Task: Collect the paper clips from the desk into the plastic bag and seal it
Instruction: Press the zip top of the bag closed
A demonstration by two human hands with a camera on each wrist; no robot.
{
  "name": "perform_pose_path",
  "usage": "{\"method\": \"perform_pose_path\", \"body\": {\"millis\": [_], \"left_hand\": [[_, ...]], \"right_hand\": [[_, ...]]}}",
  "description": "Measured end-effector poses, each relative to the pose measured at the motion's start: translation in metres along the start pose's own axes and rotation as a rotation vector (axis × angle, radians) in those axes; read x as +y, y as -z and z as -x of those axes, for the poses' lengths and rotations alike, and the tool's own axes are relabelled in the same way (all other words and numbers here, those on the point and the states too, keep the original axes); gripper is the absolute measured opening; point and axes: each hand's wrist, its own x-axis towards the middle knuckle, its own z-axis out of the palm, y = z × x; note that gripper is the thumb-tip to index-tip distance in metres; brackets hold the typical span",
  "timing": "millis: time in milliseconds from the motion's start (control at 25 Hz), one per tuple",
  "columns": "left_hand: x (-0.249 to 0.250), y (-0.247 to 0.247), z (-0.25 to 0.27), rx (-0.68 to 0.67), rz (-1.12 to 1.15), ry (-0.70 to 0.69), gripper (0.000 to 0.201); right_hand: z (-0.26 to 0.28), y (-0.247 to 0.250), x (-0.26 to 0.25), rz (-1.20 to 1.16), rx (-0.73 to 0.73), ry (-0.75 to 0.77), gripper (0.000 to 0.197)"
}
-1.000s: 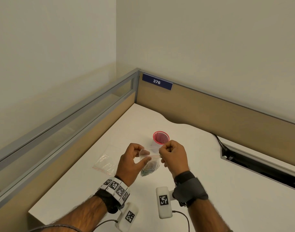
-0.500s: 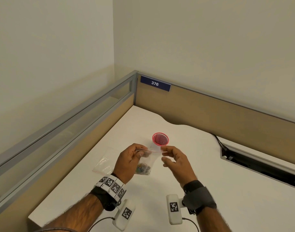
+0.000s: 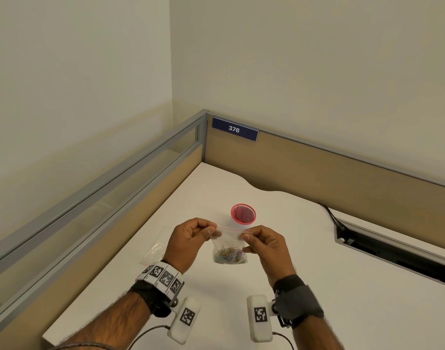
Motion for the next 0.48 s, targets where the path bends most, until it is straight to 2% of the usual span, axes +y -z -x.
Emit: {"method": "perform_pose_path", "body": {"millis": [160,360,480], "left_hand": [[-0.0048,0.0047,-0.0028,-0.013,-0.028,0.053,0.008],[-0.0028,0.0047,-0.0034,-0.034,-0.07,0.024,0.006],[-0.0002,0.0074,-0.0066,-0.013,-0.075,0.007,0.032]], "right_hand": [[0.0011,-0.0033,-0.0011,-0.064,-0.015,0.001,0.008],[-0.0004,-0.002,0.0001,-0.066,0.008,-0.002,0.009],[-0.0013,-0.0017,0.0002,-0.081,0.027,-0.011,0.008]]}}
